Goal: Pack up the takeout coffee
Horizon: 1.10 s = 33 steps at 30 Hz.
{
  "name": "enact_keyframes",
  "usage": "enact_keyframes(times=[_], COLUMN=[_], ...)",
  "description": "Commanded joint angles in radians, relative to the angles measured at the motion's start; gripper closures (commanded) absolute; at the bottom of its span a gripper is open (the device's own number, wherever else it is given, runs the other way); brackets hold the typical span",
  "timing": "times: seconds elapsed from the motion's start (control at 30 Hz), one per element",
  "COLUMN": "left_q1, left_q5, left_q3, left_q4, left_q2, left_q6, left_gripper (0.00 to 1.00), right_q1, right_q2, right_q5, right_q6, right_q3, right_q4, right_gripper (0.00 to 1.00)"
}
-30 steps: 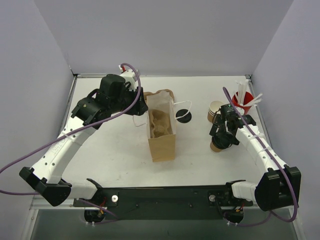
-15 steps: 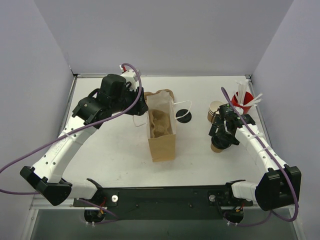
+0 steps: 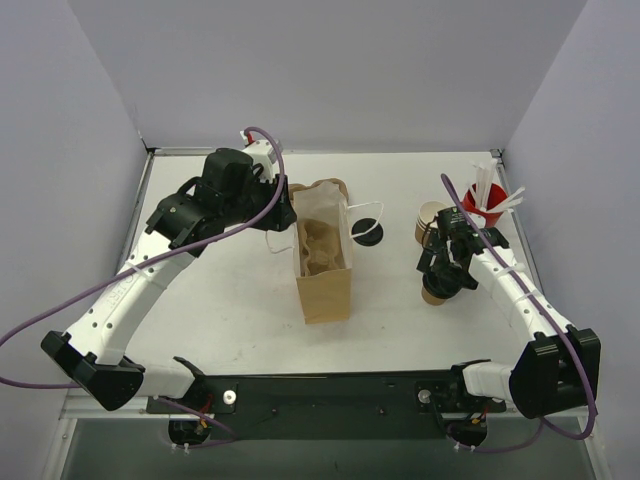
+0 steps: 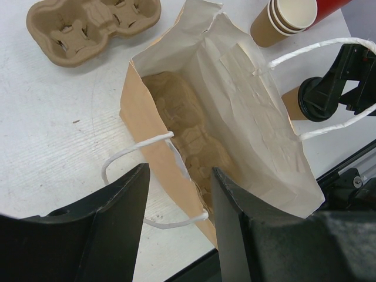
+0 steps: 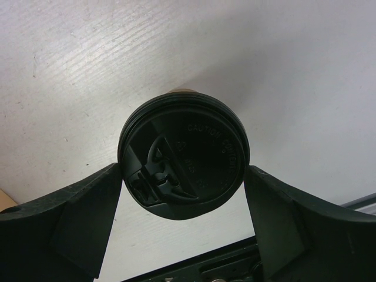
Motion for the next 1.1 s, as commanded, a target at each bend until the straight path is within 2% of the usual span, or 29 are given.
enact_keyframes(times=[0.0,0.53,0.63,0.77,0.87,1.07], left_q1=[0.011,0.017,0.017,0.017,0.020,0.028], left_q5=[0.017,0.023,0.023,0.021,0.017,0.012], left_q3=[0.003,0.009,0.006,0.003,0.008,0.017], left_q4=[0.050,0.050,0.051,0.053,0.048,0.037], left_q2=[0.000,0.014,0.015,0.014,0.015,0.026], left_q6=[0.013,0.016,0.014,0.013,0.019,0.031], left_gripper=[0.44,0.44,0.44,0.44,0.44,0.44], right_q1=[0.006,-0.004,-0.004,-0.004,-0.004,0.005], right_q2=[0.013,0.028,0.026,0.010,-0.023,-0.102], right_q5=[0.016,0.007,0.005,0.000,-0.001,-0.013], right_q6=[0.011,0.013,0.010,0.010,0.007,-0.006], right_q3=[-0.012,-0.041,-0.052,-0.043,0.000,0.130], right_q4=[-0.004,0.022,0.025,0.016,-0.021,-0.124], right_gripper=[0.21,0.25,0.27,0.39,0.44,0.45])
